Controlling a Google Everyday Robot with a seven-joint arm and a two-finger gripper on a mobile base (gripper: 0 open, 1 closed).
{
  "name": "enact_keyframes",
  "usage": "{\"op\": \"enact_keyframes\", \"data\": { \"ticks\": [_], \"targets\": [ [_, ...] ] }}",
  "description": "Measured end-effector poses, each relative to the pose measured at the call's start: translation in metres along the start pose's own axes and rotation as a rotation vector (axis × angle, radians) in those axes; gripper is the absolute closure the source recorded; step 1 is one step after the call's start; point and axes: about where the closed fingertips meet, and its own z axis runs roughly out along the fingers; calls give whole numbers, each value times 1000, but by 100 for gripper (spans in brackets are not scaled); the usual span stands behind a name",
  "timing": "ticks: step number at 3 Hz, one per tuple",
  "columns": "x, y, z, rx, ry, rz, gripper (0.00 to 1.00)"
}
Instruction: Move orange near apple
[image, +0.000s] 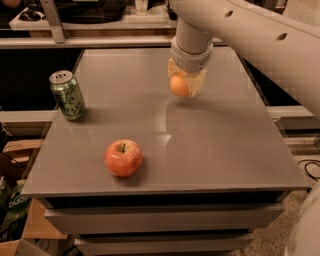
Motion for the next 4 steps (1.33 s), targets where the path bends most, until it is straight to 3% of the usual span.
{"op": "enact_keyframes", "data": {
  "ticks": [1, 3, 4],
  "targets": [
    [-6, 9, -28, 13, -13, -70, 100],
    [-67, 49, -71, 28, -115, -298, 100],
    [-111, 72, -73, -4, -206, -402, 100]
  ]
}}
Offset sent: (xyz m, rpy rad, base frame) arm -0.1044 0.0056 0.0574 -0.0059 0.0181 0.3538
